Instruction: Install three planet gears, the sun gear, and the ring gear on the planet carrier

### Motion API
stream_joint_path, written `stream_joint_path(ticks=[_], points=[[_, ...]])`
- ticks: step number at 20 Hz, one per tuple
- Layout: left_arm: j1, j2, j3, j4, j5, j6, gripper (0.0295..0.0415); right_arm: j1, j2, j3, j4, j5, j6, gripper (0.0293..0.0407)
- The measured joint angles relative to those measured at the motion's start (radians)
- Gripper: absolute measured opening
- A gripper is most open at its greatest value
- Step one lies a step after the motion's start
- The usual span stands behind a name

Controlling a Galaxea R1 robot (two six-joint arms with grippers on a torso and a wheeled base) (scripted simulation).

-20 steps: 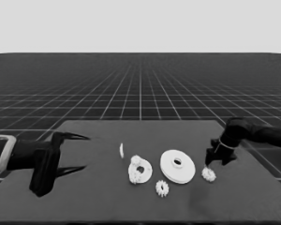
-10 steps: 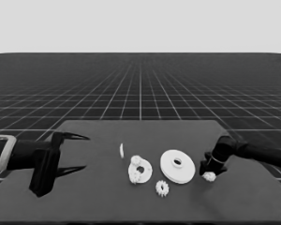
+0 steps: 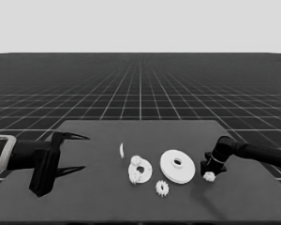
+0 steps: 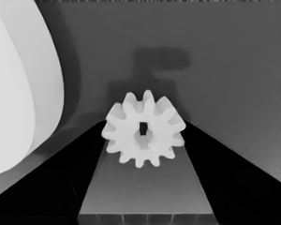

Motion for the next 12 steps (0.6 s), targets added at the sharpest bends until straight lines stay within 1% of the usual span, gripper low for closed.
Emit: stream_joint_path(ticks=[2,3,4,6,8,12], points=[[0.000,0.000,0.000,0.000,0.000,0.000,0.0385,0.000,0.000,0.000,0.000,0.000,0.000,0.0312],[0.000,0.000,0.000,0.000,0.000,0.000,0.0385,0.070,-0.040,0.078,0.050,-0.065,0.020,0.0312],[0.000,0.000,0.000,0.000,0.000,0.000,0.0385,0.129,-0.059,0.112,0.087,-0.103,0.028,0.0312],[0.000,0.000,0.000,0.000,0.000,0.000,0.0385,0.184,-0.070,0.131,0.125,-0.139,0.031,0.0312],[0.000,0.000,0.000,0.000,0.000,0.000,0.0385,0.203,-0.073,0.135,0.139,-0.151,0.031,0.0312],[0.000,0.000,0.000,0.000,0.000,0.000,0.0385,0.211,-0.073,0.136,0.145,-0.157,0.031,0.0312]])
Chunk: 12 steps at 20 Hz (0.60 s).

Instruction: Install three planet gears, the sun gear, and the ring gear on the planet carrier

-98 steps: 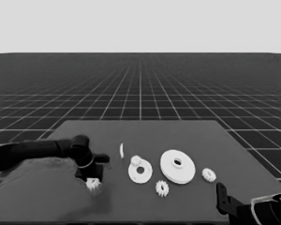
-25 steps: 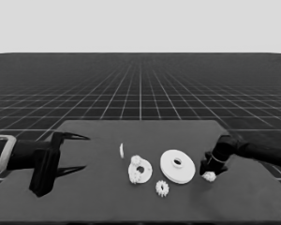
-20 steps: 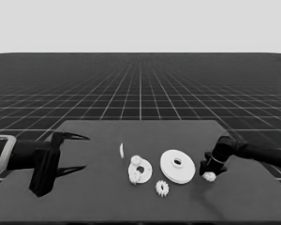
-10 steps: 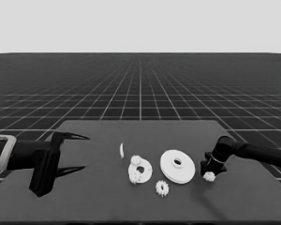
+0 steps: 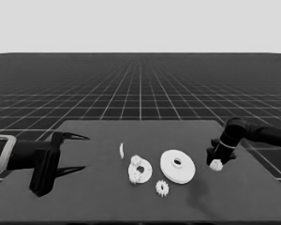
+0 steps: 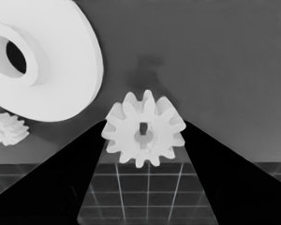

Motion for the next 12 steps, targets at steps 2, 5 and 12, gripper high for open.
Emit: stream_joint_path(ticks=[2,5,12], points=[[0.000,0.000,0.000,0.000,0.000,0.000,0.0385,0.011,0.386,0.086,-0.046,-0.092,0.525,0.0312],[0.000,0.000,0.000,0.000,0.000,0.000,0.0385,0.013,0.713,-0.159,-0.034,-0.097,0.551,0.0312],[0.000,0.000,0.000,0.000,0.000,0.000,0.0385,-0.091,0.802,-0.316,-0.130,-0.062,0.488,0.0312]])
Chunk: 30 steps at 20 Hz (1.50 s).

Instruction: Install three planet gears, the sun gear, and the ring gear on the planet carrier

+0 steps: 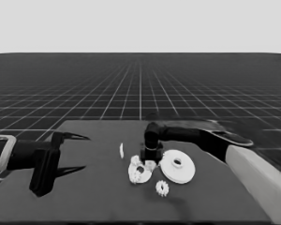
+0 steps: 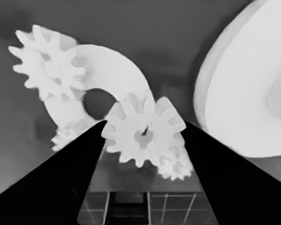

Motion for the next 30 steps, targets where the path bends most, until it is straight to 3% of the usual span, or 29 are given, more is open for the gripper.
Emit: stream_joint_path(ticks=[8,10,12,18,21,28,30], points=[[0.000,0.000,0.000,0.000,0.000,0.000,0.0385,-0.051,0.015,-0.049,-0.047,0.024,-0.027,0.0312],[0.000,0.000,0.000,0.000,0.000,0.000,0.0385,-0.052,0.015,-0.050,-0.047,0.024,-0.028,0.0371],[0.000,0.000,0.000,0.000,0.000,0.000,0.0385,-0.052,0.015,-0.050,-0.047,0.024,-0.028,0.0383],[0.000,0.000,0.000,0.000,0.000,0.000,0.0385,-0.052,0.015,-0.050,-0.048,0.024,-0.028,0.0385],[0.000,0.000,0.000,0.000,0.000,0.000,0.0385,0.070,-0.011,0.043,0.066,-0.023,0.027,0.0385],[0.000,0.000,0.000,0.000,0.000,0.000,0.0385,0.102,-0.013,0.052,0.098,-0.030,0.033,0.0385],[0.000,0.000,0.000,0.000,0.000,0.000,0.0385,0.090,-0.184,0.420,0.080,-0.064,0.230,0.0385]])
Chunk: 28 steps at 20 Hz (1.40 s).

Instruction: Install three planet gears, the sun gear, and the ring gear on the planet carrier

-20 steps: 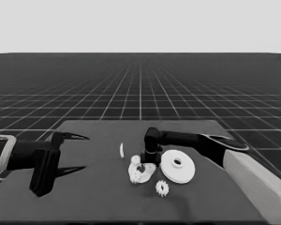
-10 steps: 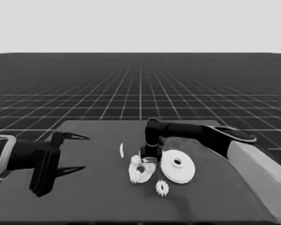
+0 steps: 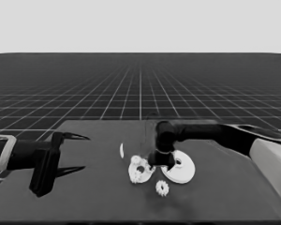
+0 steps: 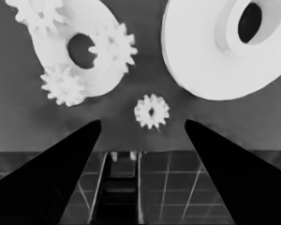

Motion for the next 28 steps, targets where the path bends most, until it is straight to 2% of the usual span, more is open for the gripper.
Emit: stream_joint_path(ticks=[3,8,9,11,13,18,20,21,28], points=[[0.000,0.000,0.000,0.000,0.000,0.000,0.0385,-0.005,-0.058,0.127,-0.005,-0.014,0.066,0.0385],[0.000,0.000,0.000,0.000,0.000,0.000,0.0385,-0.006,-0.070,0.156,-0.005,-0.017,0.082,0.0385],[0.000,0.000,0.000,0.000,0.000,0.000,0.0385,-0.104,-0.066,0.124,-0.112,-0.019,0.053,0.0385],[0.000,0.000,0.000,0.000,0.000,0.000,0.0385,-0.207,-0.057,0.068,-0.207,-0.005,0.009,0.0385],[0.000,0.000,0.000,0.000,0.000,0.000,0.0385,-0.237,-0.052,0.043,-0.237,0.005,-0.009,0.0385],[0.000,0.000,0.000,0.000,0.000,0.000,0.0385,-0.250,-0.050,0.031,-0.251,0.010,-0.018,0.0385],[0.000,0.000,0.000,0.000,0.000,0.000,0.0385,-0.251,-0.050,0.030,-0.251,0.010,-0.018,0.0314],[0.000,0.000,0.000,0.000,0.000,0.000,0.0385,-0.251,-0.050,0.030,-0.252,0.011,-0.018,0.0310],[0.000,0.000,0.000,0.000,0.000,0.000,0.0385,-0.251,-0.050,0.030,-0.252,0.011,-0.018,0.0310]])
